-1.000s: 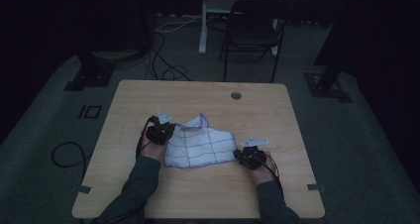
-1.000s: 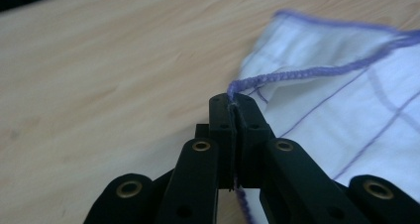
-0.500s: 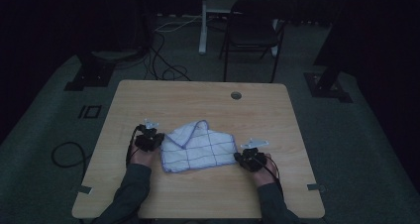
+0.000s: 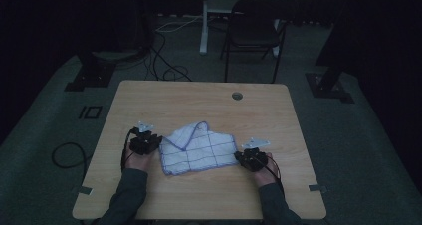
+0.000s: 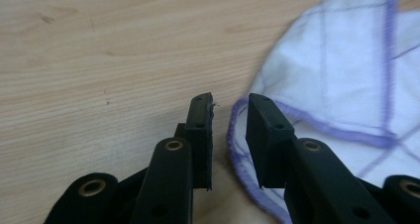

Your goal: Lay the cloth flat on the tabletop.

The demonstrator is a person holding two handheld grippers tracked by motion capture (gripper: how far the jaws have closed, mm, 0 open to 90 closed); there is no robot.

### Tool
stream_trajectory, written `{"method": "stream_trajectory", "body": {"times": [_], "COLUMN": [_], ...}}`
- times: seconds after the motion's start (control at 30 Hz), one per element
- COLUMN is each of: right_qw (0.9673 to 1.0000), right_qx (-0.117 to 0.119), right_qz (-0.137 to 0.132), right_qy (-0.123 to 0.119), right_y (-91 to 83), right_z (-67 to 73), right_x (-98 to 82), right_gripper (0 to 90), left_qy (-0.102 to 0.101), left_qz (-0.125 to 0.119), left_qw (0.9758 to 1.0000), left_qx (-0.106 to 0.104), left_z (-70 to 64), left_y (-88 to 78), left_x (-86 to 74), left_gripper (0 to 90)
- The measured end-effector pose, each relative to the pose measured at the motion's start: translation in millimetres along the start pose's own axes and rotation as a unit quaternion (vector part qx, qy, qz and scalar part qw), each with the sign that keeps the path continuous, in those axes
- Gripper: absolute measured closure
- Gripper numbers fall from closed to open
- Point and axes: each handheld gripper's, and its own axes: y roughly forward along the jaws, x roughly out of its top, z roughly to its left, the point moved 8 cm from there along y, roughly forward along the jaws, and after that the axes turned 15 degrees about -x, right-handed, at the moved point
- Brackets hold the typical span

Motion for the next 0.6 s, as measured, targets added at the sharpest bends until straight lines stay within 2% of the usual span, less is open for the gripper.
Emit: {"method": "stream_trajectory", "body": {"times": [0.07, 0.1, 0.13, 0.2, 0.23, 0.27, 0.3, 0.37, 0.43, 0.47, 0.6], "right_qw": [0.9999, 0.9998, 0.9998, 0.9995, 0.9994, 0.9991, 0.9991, 0.9986, 0.9984, 0.9975, 0.9963], "right_qx": [-0.008, -0.011, -0.011, -0.015, -0.014, -0.018, -0.018, -0.016, -0.016, -0.013, -0.009], "right_qz": [-0.013, -0.017, -0.017, -0.024, -0.024, -0.027, -0.027, -0.028, -0.028, -0.026, -0.023], "right_qy": [0.004, 0.005, 0.005, 0.012, 0.018, 0.028, 0.028, 0.042, 0.046, 0.064, 0.082], "right_y": [-1.1, -1.0, -1.0, 0.8, 1.8, 7.0, 7.0, 13.9, 16.9, 24.2, 32.9], "right_z": [-2.8, -4.0, -4.0, -6.9, -7.9, -11.4, -11.4, -13.2, -14.0, -17.5, -23.4], "right_x": [7.8, 10.3, 10.3, 16.0, 17.5, 22.3, 22.3, 27.5, 29.3, 32.1, 37.5], "right_gripper": [83.3, 82.1, 82.1, 79.9, 78.0, 74.7, 74.7, 69.2, 67.6, 64.2, 62.0], "left_qy": [0.005, 0.014, 0.014, 0.028, 0.033, 0.043, 0.043, 0.047, 0.050, 0.053, 0.061], "left_qz": [-0.005, -0.006, -0.006, 0.000, 0.001, 0.010, 0.010, 0.022, 0.028, 0.035, 0.046], "left_qw": [1.0000, 0.9998, 0.9998, 0.9992, 0.9987, 0.9978, 0.9978, 0.9966, 0.9961, 0.9954, 0.9946], "left_qx": [-0.005, -0.016, -0.016, -0.029, -0.037, -0.049, -0.049, -0.065, -0.068, -0.072, -0.071], "left_z": [-5.8, -15.6, -15.6, -27.6, -34.4, -46.6, -46.6, -59.2, -62.6, -66.8, -71.2], "left_y": [-4.7, -7.3, -7.3, -7.3, -6.0, -1.8, -1.8, 4.2, 6.0, 7.9, 9.5], "left_x": [1.1, 0.8, 0.8, -2.5, -5.3, -13.6, -13.6, -25.7, -29.5, -33.8, -40.6], "left_gripper": [72.4, 72.3, 72.1, 72.0, 71.7, 71.3, 71.3, 71.3, 71.3, 71.3, 70.8]}}
